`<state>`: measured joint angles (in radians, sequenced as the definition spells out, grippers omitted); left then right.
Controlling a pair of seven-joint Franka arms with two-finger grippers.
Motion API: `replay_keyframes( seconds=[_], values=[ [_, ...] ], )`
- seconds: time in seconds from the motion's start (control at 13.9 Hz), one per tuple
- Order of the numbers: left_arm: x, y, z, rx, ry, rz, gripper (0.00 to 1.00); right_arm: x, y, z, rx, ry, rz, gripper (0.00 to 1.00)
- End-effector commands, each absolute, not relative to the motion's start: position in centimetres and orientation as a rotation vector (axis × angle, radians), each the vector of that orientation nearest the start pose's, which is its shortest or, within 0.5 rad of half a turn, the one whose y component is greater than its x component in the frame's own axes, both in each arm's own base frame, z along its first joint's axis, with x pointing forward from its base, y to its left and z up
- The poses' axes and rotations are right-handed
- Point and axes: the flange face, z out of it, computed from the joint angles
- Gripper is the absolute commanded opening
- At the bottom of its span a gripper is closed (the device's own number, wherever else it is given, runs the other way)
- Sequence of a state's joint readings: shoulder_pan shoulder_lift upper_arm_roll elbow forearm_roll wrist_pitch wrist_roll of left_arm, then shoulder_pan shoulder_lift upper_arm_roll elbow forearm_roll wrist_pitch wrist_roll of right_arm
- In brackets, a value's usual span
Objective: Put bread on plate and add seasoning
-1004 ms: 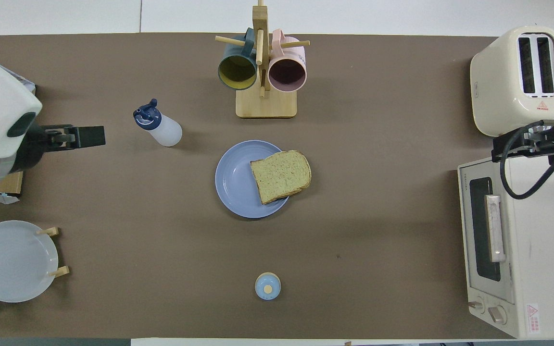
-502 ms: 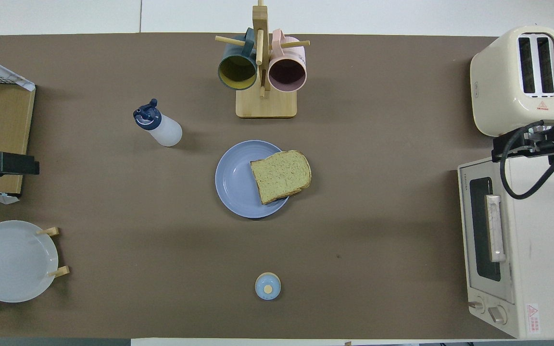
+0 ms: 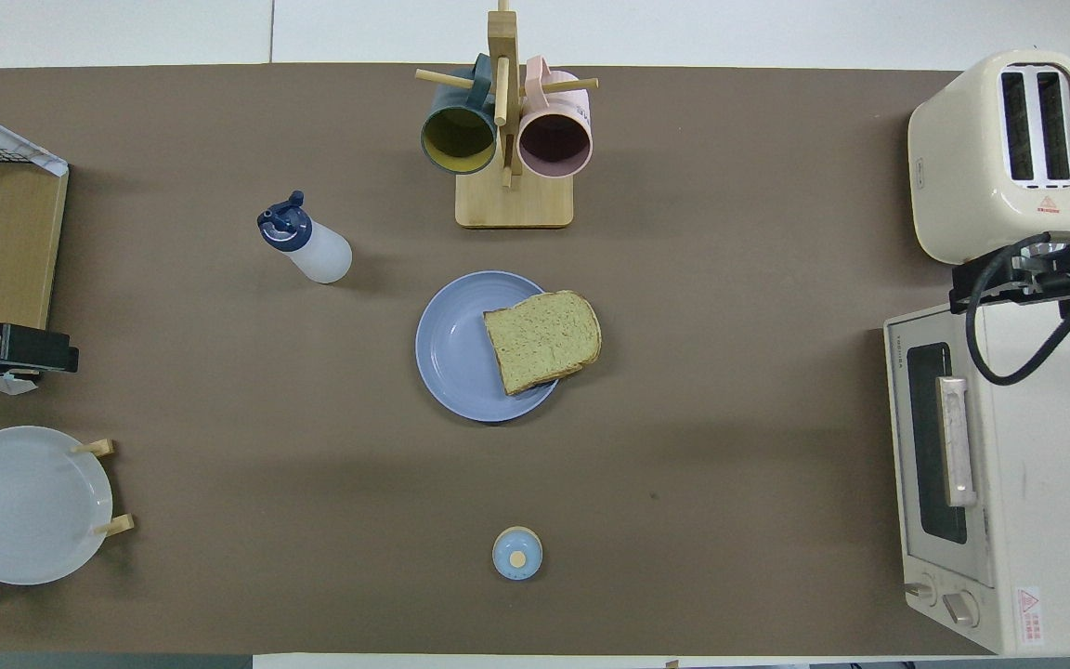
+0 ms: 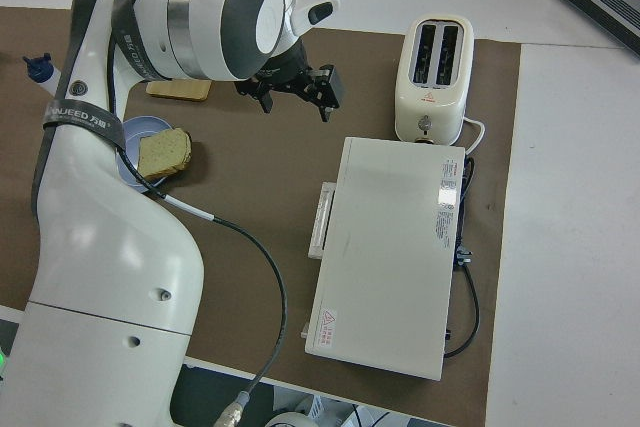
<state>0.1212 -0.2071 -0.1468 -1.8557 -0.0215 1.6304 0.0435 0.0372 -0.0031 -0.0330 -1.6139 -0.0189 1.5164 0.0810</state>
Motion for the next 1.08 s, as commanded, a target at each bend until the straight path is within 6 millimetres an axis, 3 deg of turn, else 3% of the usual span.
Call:
replay_keyframes(
  seconds=[0.0, 0.29, 0.43, 0.65, 1.0],
  values=[
    [48.6, -2.7, 60.7, -3.065, 0.154, 0.000, 1.00, 54.2, -0.2, 60.2, -3.139, 0.087, 0.133, 1.00],
    [48.9, -1.9, 60.8, -3.084, 0.053, -0.010, 1.00, 54.2, -0.2, 60.2, -3.139, 0.087, 0.135, 1.00],
    [49.5, -2.2, 61.9, -3.157, 0.038, -0.003, 1.00, 54.2, -0.2, 60.2, -3.139, 0.087, 0.133, 1.00],
    [52.6, -1.2, 62.6, -3.188, 0.030, 0.049, 1.00, 54.2, -0.2, 60.2, -3.139, 0.087, 0.135, 1.00],
    [54.8, -1.2, 59.6, -3.184, 0.029, 0.062, 1.00, 54.2, -0.2, 60.2, -3.139, 0.087, 0.133, 1.00]
  ],
)
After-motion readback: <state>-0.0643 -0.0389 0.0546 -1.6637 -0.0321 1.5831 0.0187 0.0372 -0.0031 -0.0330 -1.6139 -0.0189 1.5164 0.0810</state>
